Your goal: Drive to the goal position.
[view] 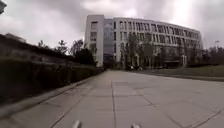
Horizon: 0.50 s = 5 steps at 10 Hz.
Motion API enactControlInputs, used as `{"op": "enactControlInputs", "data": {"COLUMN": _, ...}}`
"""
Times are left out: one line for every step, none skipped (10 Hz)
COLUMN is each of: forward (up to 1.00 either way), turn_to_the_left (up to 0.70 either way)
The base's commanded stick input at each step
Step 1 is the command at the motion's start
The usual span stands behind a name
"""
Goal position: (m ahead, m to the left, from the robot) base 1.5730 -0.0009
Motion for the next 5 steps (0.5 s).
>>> {"op": "enactControlInputs", "data": {"forward": 0.85, "turn_to_the_left": 0.00}}
{"op": "enactControlInputs", "data": {"forward": 0.85, "turn_to_the_left": 0.00}}
{"op": "enactControlInputs", "data": {"forward": 0.85, "turn_to_the_left": 0.00}}
{"op": "enactControlInputs", "data": {"forward": 0.85, "turn_to_the_left": 0.00}}
{"op": "enactControlInputs", "data": {"forward": 0.85, "turn_to_the_left": -0.02}}
